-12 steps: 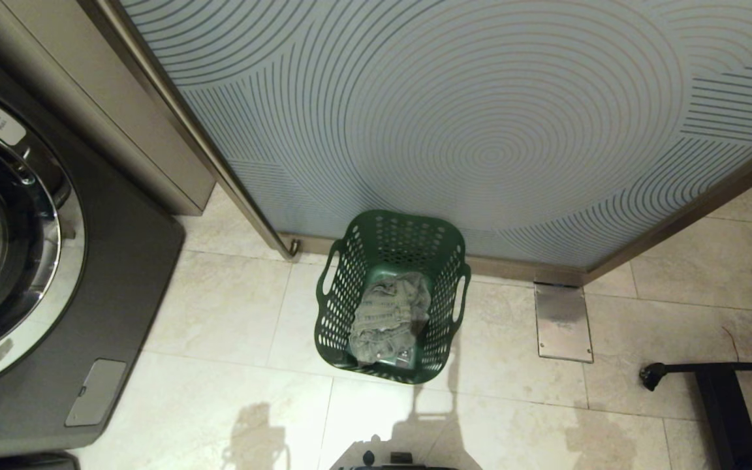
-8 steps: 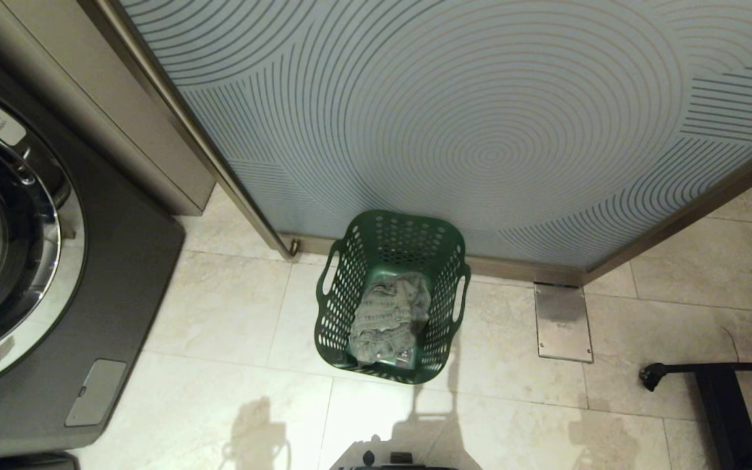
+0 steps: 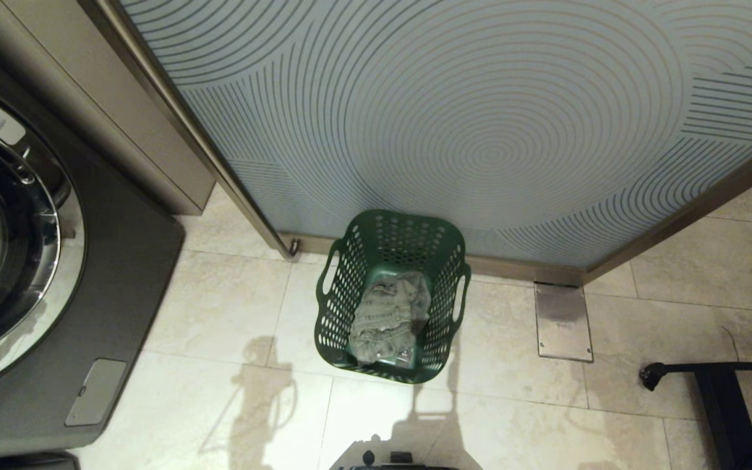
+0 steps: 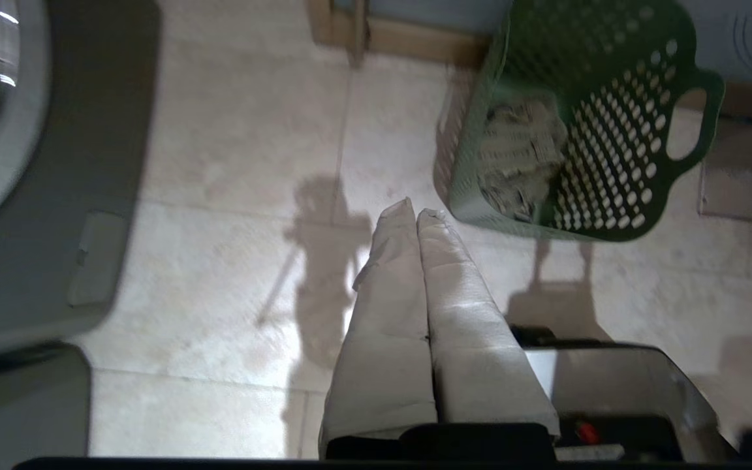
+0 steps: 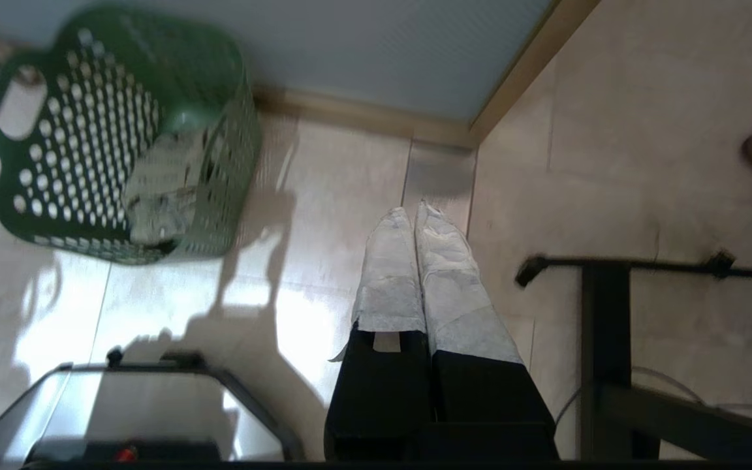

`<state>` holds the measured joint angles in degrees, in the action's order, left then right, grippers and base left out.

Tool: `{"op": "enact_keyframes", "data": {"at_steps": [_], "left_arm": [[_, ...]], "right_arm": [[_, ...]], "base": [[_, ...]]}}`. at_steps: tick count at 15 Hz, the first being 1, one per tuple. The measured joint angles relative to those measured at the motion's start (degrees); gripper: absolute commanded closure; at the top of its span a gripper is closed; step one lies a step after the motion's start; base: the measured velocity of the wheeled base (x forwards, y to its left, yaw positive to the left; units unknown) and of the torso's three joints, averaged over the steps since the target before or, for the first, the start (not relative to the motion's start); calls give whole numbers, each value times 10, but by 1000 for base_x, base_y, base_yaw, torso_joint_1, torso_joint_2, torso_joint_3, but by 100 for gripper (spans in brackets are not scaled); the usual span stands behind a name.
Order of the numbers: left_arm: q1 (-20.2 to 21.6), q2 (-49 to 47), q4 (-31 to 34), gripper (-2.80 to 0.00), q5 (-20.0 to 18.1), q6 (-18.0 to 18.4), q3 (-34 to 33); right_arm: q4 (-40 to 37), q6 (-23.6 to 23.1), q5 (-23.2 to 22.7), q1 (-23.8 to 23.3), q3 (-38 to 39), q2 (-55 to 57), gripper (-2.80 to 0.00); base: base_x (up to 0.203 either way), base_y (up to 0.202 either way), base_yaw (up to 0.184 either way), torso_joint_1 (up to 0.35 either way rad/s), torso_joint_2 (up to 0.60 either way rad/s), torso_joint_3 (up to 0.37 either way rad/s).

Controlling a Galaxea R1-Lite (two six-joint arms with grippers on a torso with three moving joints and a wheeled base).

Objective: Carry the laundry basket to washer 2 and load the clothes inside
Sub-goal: Pick up the clothes basket and put it beside the washing machine

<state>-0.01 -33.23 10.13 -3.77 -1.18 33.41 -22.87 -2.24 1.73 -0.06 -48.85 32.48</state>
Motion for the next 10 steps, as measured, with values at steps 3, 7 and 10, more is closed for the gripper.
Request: {"op": "enact_keyframes", "data": {"at_steps": [3, 7, 10], "left_arm": [[-9, -174, -25, 0, -46, -22, 34], [-118, -376, -127, 0, -42, -106, 70], [-175, -473, -147, 0, 17, -132, 127]], "right_arm": [[-20, 13, -44, 15, -43, 147, 0], [67, 49, -79, 45, -41, 286, 0], [185, 57, -72, 54, -40, 393, 0]], "base": [[0, 0, 0, 0, 0, 0], [0, 0, 0, 0, 0, 0], [0, 0, 0, 0, 0, 0]]}}
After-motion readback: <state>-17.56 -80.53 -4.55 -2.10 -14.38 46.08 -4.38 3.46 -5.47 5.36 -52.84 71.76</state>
